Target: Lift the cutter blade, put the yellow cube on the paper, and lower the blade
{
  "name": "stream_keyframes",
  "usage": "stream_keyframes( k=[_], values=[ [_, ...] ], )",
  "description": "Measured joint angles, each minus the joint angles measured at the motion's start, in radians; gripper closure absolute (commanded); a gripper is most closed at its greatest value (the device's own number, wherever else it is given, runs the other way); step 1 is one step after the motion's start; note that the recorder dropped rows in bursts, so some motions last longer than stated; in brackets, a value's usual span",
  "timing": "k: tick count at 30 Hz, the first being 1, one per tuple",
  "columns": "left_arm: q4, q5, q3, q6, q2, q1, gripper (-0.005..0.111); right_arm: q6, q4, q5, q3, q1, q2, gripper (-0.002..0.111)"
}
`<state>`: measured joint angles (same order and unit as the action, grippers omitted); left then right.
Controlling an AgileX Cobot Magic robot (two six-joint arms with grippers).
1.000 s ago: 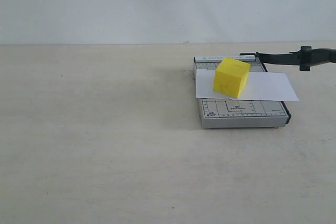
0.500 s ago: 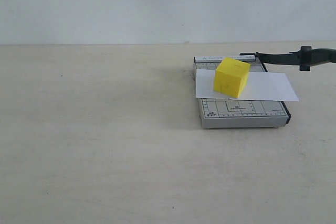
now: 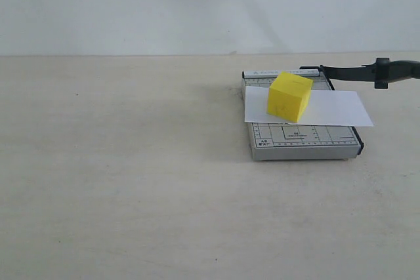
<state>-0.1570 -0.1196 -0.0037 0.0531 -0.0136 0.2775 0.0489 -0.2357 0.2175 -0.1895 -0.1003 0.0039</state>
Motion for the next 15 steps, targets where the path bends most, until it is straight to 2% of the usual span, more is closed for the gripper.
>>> stream_keyframes(
  k=[9, 13, 15],
  values=[
    [0.0, 0.0, 0.0, 0.0, 0.0, 0.0, 0.102, 0.006, -0.036, 0.015, -0.002, 0.0, 0.0, 0.056],
    [0.0, 0.0, 0.0, 0.0, 0.0, 0.0, 0.102, -0.023, -0.036, 0.046, -0.044, 0.0, 0.0, 0.035],
    [0.0, 0.0, 0.0, 0.0, 0.0, 0.0, 0.102, -0.049, -0.036, 0.068, -0.087, 0.0, 0.024, 0.029]
  ],
)
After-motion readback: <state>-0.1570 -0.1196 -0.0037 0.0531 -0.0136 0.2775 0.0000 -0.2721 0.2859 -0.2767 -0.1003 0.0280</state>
